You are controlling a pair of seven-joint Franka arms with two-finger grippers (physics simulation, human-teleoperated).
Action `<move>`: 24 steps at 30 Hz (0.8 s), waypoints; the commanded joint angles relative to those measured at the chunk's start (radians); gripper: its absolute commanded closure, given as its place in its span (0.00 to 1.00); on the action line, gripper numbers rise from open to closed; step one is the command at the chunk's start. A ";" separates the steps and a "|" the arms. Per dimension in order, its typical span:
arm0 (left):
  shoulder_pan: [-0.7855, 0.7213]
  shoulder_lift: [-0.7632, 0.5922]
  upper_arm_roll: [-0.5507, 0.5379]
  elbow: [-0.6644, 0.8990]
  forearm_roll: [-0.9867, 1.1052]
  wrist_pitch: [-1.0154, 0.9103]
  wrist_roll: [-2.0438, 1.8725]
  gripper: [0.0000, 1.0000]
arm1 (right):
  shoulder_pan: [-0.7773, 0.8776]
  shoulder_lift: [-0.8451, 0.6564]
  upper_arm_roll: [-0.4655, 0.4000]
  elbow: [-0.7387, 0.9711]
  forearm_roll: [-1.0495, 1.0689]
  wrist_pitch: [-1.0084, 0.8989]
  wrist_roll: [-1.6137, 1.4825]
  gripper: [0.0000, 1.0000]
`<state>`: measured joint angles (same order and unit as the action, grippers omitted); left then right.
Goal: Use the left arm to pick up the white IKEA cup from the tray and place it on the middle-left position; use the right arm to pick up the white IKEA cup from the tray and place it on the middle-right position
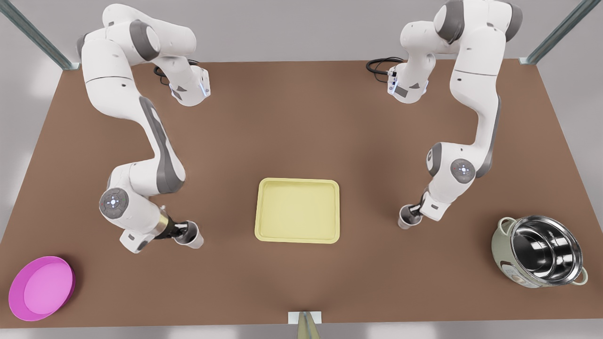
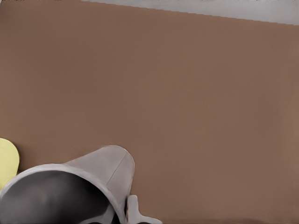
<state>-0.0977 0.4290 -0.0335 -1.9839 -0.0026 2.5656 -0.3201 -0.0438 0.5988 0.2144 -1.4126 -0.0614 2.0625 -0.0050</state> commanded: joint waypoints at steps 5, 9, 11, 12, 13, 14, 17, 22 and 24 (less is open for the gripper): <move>0.003 0.011 0.000 0.000 -0.008 0.062 0.303 0.38 | -0.045 0.067 -0.112 0.067 -0.074 -0.056 -0.570 0.91; 0.001 -0.006 0.000 0.013 -0.016 0.050 0.296 0.00 | -0.111 0.176 -0.127 0.162 -0.071 -0.041 -0.675 0.91; 0.003 -0.137 0.001 0.086 -0.019 -0.289 0.286 0.00 | -0.140 0.231 -0.129 0.215 -0.066 -0.039 -0.733 0.91; 0.007 -0.154 0.021 0.259 -0.052 -0.640 0.260 0.00 | -0.145 0.242 -0.129 0.216 -0.066 -0.022 -0.747 0.91; 0.029 -0.151 0.037 0.420 -0.114 -0.865 0.262 0.00 | -0.159 0.256 -0.127 0.218 -0.066 -0.012 -0.759 0.91; 0.046 -0.167 0.043 0.522 -0.106 -0.995 0.259 0.00 | -0.162 0.268 -0.127 0.222 -0.066 0.018 -0.774 0.91; 0.036 -0.273 0.049 0.424 -0.023 -0.863 0.262 0.00 | -0.168 0.291 -0.124 0.222 -0.064 0.054 -0.774 0.90; 0.019 -0.216 0.047 0.497 -0.034 -0.855 0.254 0.00 | -0.168 0.294 -0.124 0.224 -0.060 0.062 -0.764 0.35; 0.023 -0.213 0.047 0.497 -0.034 -0.855 0.256 0.00 | -0.168 0.291 -0.125 0.222 -0.032 0.053 -0.765 0.28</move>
<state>-0.0774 0.2146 0.0138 -1.4903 -0.0383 1.7976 -0.1026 -0.2118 0.8911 0.0905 -1.1902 -0.1272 2.1110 -0.5409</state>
